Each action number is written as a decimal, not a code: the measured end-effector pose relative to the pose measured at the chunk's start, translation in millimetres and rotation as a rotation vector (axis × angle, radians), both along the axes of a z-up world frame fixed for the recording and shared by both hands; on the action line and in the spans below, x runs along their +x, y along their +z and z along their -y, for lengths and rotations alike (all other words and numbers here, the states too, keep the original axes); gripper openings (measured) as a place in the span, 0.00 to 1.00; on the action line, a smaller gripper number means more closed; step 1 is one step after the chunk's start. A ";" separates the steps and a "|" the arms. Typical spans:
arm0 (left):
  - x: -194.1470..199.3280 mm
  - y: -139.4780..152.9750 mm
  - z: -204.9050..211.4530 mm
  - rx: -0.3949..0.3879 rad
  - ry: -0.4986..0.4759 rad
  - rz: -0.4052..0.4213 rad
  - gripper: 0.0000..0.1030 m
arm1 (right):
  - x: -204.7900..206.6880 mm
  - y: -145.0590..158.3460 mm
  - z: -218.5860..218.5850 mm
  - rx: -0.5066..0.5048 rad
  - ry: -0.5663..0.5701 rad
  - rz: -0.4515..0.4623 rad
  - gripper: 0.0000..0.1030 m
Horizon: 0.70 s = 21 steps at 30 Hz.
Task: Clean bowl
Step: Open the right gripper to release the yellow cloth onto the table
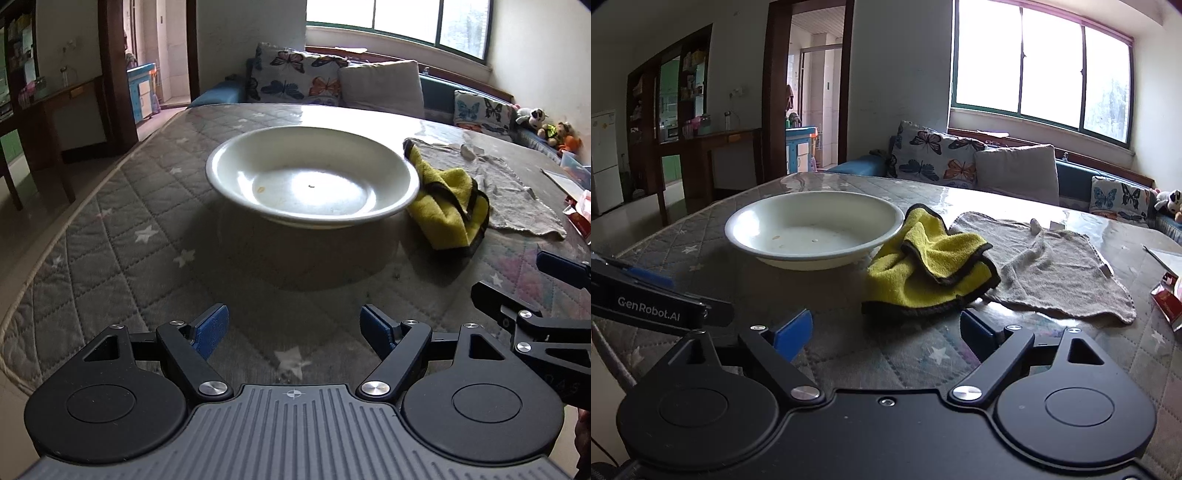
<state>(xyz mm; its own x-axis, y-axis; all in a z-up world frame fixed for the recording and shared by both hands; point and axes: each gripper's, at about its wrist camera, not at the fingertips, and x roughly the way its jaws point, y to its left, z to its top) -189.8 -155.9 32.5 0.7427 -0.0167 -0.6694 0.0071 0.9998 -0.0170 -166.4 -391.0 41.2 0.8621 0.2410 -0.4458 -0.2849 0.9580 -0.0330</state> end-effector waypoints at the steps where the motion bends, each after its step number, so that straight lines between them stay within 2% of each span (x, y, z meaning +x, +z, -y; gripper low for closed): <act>1: -0.8 -0.6 0.1 0.000 0.003 0.000 0.77 | -1.1 -1.3 -0.1 0.000 -0.001 -0.002 0.87; 8: -4.1 -4.9 3.3 0.008 0.005 -0.005 0.77 | -8.3 -6.5 0.3 0.001 -0.002 -0.006 0.89; 12: -5.5 -6.0 4.3 0.017 0.009 -0.004 0.77 | -11.1 -6.5 0.4 -0.001 -0.007 0.007 1.00; 21: -0.7 -7.1 -1.2 0.014 0.025 -0.005 0.77 | -11.5 -6.9 2.0 -0.002 -0.019 0.005 1.00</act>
<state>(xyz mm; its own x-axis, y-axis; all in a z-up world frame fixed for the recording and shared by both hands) -190.5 -154.7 25.4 0.7397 0.0113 -0.6729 -0.0184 0.9998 -0.0034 -177.9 -393.1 34.2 0.8688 0.2237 -0.4417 -0.2666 0.9631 -0.0367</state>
